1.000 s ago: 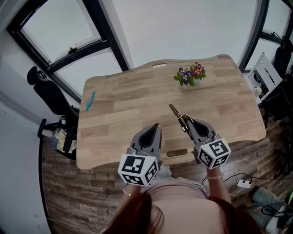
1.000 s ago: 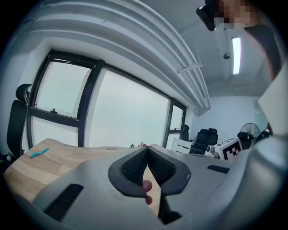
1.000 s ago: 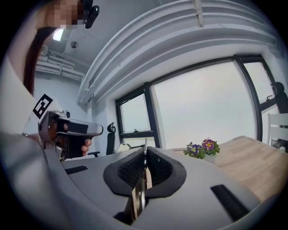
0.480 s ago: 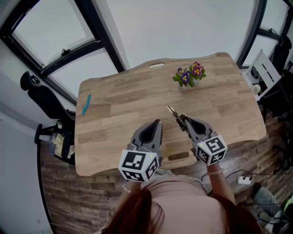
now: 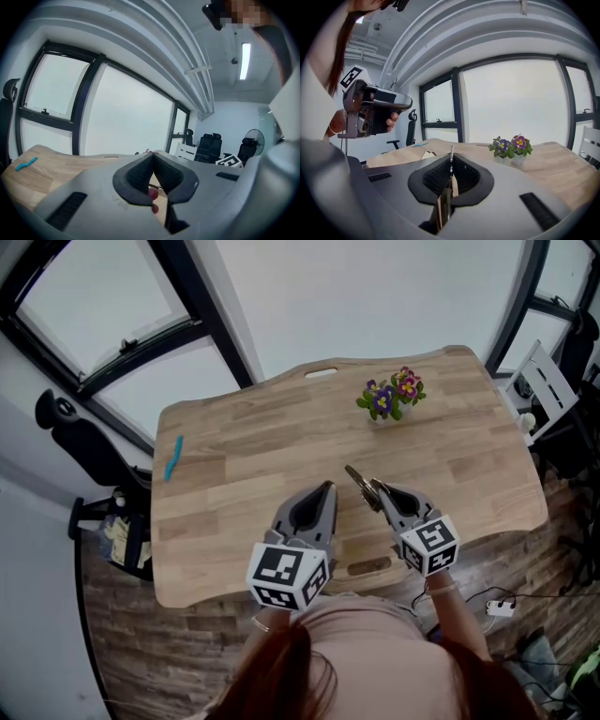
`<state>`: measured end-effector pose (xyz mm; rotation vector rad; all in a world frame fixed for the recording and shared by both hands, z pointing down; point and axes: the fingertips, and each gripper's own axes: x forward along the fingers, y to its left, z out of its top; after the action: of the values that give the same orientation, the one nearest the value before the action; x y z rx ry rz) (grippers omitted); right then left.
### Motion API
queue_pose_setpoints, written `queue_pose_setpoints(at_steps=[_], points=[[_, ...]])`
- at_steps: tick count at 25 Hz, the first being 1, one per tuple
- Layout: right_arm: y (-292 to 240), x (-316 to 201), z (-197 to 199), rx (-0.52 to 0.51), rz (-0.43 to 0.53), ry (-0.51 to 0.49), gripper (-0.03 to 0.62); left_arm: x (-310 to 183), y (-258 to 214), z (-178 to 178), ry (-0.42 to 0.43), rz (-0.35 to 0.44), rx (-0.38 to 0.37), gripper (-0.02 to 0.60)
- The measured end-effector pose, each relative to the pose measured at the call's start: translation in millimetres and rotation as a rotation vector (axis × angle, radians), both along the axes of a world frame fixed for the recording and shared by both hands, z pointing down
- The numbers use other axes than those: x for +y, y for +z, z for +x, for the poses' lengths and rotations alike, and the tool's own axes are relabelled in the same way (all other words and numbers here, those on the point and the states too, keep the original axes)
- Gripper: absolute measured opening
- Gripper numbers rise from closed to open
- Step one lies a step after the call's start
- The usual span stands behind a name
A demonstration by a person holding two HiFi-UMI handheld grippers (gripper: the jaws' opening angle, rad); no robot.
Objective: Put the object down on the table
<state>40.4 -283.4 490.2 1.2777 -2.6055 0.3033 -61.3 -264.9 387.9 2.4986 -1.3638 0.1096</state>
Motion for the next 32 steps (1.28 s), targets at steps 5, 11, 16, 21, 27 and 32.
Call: queue_pose_setpoints(at_steps=[5, 11, 16, 21, 27, 32], points=[[15, -6, -5, 0.033, -0.020, -0.003, 0.002, -9, 3, -2, 0.009, -0.006, 0.003, 0.002], [31, -13, -10, 0.074, -0.038, -0.012, 0.002, -23, 9, -4, 0.018, -0.015, 0.004, 0.002], [46, -16, -15, 0.113, -0.051, -0.030, 0.002, -33, 12, -7, 0.026, -0.019, 0.007, 0.002], [59, -21, -16, 0.140, -0.064, -0.025, 0.002, -42, 18, -8, 0.036, -0.024, -0.001, 0.002], [74, -28, -15, 0.187, -0.073, -0.017, 0.002, -53, 21, -10, 0.043, -0.030, 0.005, 0.002], [89, -31, -16, 0.232, -0.077, -0.036, 0.002, -58, 29, -12, 0.035, -0.046, 0.011, 0.002]])
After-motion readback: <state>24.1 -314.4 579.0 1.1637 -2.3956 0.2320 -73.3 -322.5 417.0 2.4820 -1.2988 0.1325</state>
